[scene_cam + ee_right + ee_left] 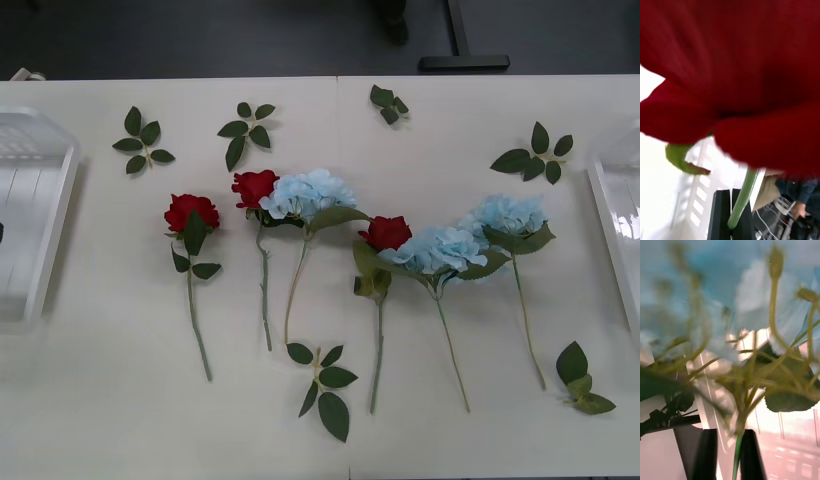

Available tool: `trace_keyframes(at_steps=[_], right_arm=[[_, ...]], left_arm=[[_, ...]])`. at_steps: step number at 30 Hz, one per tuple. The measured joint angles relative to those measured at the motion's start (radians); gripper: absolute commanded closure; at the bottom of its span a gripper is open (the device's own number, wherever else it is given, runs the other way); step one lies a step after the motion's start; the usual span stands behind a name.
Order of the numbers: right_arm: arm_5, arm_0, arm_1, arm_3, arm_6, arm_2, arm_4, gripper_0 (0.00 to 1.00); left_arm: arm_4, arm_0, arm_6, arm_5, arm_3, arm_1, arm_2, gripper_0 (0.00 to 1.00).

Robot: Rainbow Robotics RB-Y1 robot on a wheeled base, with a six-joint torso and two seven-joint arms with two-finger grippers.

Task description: Place the red flowers into the right box and the blue flowers into the left box. If a person shows an open palm, hand one flower to the person first, then continue sorting.

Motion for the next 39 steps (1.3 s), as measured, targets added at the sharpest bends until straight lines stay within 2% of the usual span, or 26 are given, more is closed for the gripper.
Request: trace_keyframes(at_steps=[1,2,4,10,11,12,16,17,18,20,24,29,31,35,39], right_arm=[[-0.012,0.0,0.0,0.014,0.0,0.012,0.0,1.0],[-0.022,0.0,0.0,0.028,0.0,0.024,-0.001,1.0],[-0.026,0.0,0.001,0.044,0.0,0.042,-0.009,1.0],[-0.027,0.0,0.01,0.063,-0.004,0.05,-0.01,1.0],[-0.027,0.0,0.012,0.064,-0.005,0.05,-0.008,0.98],[-0.027,0.0,0.013,0.065,-0.005,0.05,-0.007,0.82],[-0.027,0.0,0.013,0.068,-0.008,0.05,-0.005,0.43],[-0.027,0.0,0.013,0.068,-0.008,0.05,-0.005,0.38],[-0.027,0.0,0.013,0.068,-0.008,0.05,-0.005,0.28],[-0.027,0.0,0.013,0.068,-0.008,0.05,-0.005,0.2],[-0.028,0.0,0.013,0.065,-0.007,0.049,-0.027,0.09],[-0.017,0.0,0.013,0.036,0.018,0.049,-0.121,0.01],[0.007,0.0,0.013,0.013,0.074,0.049,-0.198,0.0],[0.104,0.0,0.012,-0.059,0.269,0.048,-0.429,0.0],[0.207,0.003,0.002,-0.164,0.304,0.048,-0.649,0.0]], left_arm=[[0.0,0.0,0.0,-0.015,0.011,-0.001,-0.003,0.42],[0.0,0.0,0.0,-0.032,0.022,-0.001,-0.006,0.3],[-0.001,0.0,0.0,-0.049,0.037,-0.001,-0.01,0.16],[-0.001,0.0,0.0,-0.058,0.046,-0.002,-0.012,0.01],[0.002,0.0,0.0,-0.058,0.046,-0.003,-0.012,0.0],[0.011,0.0,0.0,-0.058,0.046,-0.003,-0.012,0.0],[0.128,0.0,0.0,-0.022,0.032,-0.003,-0.012,0.0],[0.159,0.0,0.0,0.012,0.015,-0.003,-0.012,0.0],[0.184,0.0,0.0,0.05,-0.009,-0.003,-0.012,0.0],[0.222,0.0,0.005,0.124,-0.074,-0.003,-0.012,0.0],[0.29,0.018,0.121,0.231,-0.264,-0.003,-0.011,0.0],[0.308,0.111,0.578,0.266,-0.555,-0.003,-0.009,0.0],[0.317,0.162,0.695,0.267,-0.64,-0.005,-0.007,0.0],[0.32,0.28,0.716,0.267,-0.766,-0.067,0.03,0.0],[0.238,0.388,0.716,0.267,-0.851,-0.204,0.096,0.0]])
